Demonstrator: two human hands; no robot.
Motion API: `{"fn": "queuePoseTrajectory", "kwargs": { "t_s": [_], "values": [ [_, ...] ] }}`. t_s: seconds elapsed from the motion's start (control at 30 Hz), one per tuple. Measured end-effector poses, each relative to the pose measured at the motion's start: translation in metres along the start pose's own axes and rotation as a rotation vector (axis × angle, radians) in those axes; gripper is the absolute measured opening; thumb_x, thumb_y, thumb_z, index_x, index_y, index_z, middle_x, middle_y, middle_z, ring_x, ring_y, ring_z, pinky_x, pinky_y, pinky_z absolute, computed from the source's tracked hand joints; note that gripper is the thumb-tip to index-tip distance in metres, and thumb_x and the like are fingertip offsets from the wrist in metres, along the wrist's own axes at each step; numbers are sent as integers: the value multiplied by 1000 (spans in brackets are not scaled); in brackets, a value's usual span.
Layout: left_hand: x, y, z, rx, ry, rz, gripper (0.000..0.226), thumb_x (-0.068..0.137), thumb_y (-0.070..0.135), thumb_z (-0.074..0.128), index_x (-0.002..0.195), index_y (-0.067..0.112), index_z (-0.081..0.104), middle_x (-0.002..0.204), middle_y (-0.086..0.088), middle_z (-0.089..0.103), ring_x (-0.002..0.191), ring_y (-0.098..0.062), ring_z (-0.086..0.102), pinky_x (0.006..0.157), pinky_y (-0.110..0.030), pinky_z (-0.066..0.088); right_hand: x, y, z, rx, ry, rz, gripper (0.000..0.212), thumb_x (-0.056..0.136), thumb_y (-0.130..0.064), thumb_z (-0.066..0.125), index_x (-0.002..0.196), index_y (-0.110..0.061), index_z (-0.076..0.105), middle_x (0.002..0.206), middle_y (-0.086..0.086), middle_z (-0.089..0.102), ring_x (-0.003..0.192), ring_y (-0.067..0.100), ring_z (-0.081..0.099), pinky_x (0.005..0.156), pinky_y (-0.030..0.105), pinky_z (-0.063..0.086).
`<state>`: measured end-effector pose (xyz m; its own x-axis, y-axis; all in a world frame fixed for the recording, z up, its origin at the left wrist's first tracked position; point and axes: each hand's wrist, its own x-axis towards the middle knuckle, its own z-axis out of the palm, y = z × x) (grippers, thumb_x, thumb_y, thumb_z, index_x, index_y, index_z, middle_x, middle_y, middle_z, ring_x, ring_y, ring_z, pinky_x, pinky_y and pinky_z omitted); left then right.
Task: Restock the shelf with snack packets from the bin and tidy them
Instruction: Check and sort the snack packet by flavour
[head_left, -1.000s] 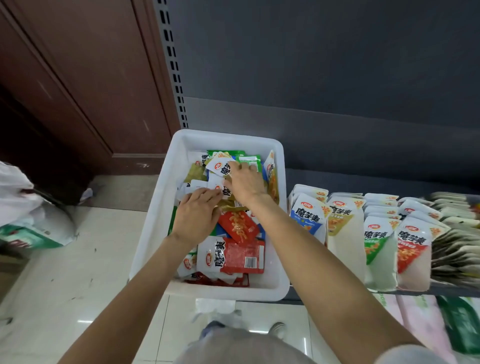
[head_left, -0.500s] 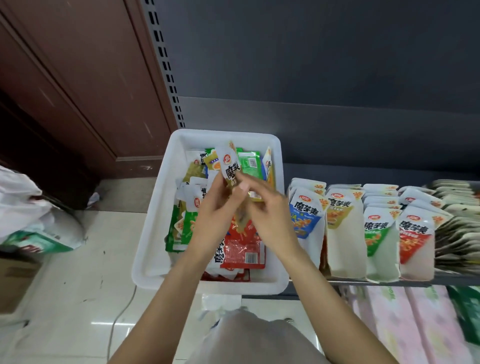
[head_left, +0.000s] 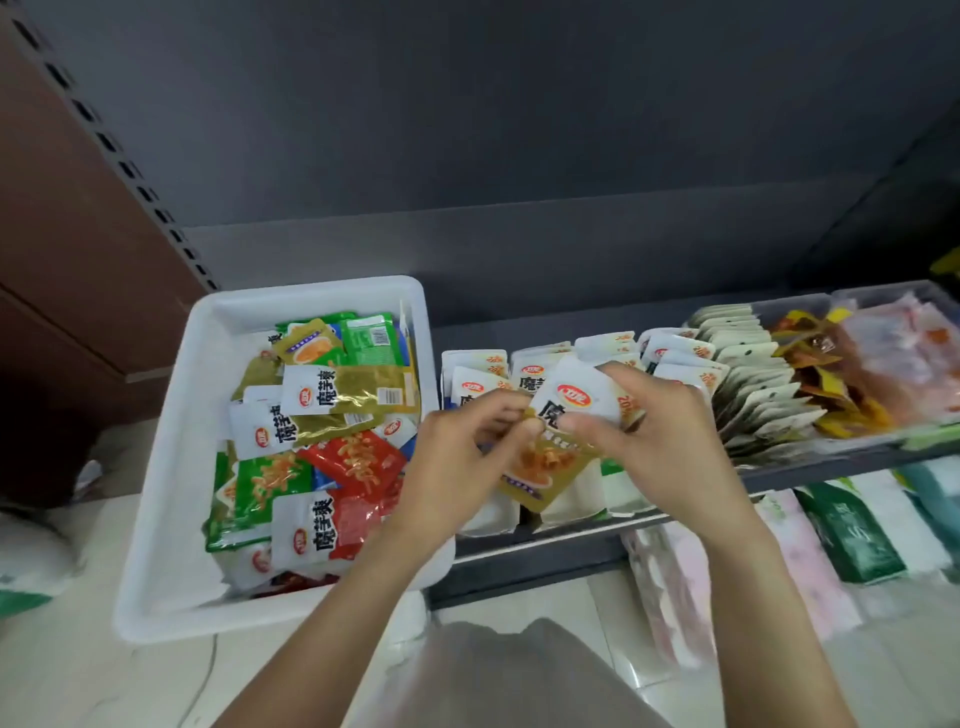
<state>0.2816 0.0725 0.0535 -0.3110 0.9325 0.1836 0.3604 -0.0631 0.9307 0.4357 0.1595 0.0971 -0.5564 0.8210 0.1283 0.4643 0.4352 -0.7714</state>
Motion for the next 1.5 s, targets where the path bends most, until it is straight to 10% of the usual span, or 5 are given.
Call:
{"fn": "queuePoseTrajectory", "kwargs": {
  "t_s": [0.3, 0.6, 0.87, 1.1, 1.5],
  "values": [
    [-9, -63, 45, 921, -37, 121, 41, 65, 44, 81, 98, 23, 69, 83, 0, 62, 79, -21, 60, 69, -32, 54, 16, 47, -24, -39, 168, 35, 7, 89, -20, 64, 94, -15, 63, 79, -6, 66, 72, 6, 59, 65, 25, 47],
    [-8, -70, 56, 959, -156, -14, 43, 82, 48, 64, 118, 26, 60, 109, -2, 55, 106, -22, 51, 90, -34, 43, 74, 68, 36, -542, -146, -127, 20, 90, -13, 57, 107, -23, 65, 101, 0, 71, 96, 21, 63, 74, 31, 46],
    [-6, -75, 50, 997, -199, -18, 46, 88, 48, 55, 130, 30, 49, 121, 0, 49, 113, -19, 44, 97, -32, 40, 81, 73, 43, -681, 14, -415, 23, 75, -2, 71, 94, -14, 72, 85, 4, 71, 82, 28, 59, 72, 35, 44],
    [-14, -65, 22, 762, 119, 157, 28, 86, 38, 54, 103, 21, 68, 90, 2, 62, 81, -14, 59, 64, -24, 50, 53, 61, 26, -313, 413, -321, 22, 89, -8, 55, 107, -12, 68, 103, 5, 65, 94, 20, 56, 80, 30, 44],
    [-48, -113, -131, 872, 433, -145, 31, 83, 20, 62, 112, 10, 64, 103, -9, 65, 95, -28, 55, 81, -36, 45, 56, -32, 160, -274, -345, -466, 26, 93, -12, 54, 117, -16, 63, 117, 0, 65, 100, 14, 63, 87, 32, 53]
  ]
}}
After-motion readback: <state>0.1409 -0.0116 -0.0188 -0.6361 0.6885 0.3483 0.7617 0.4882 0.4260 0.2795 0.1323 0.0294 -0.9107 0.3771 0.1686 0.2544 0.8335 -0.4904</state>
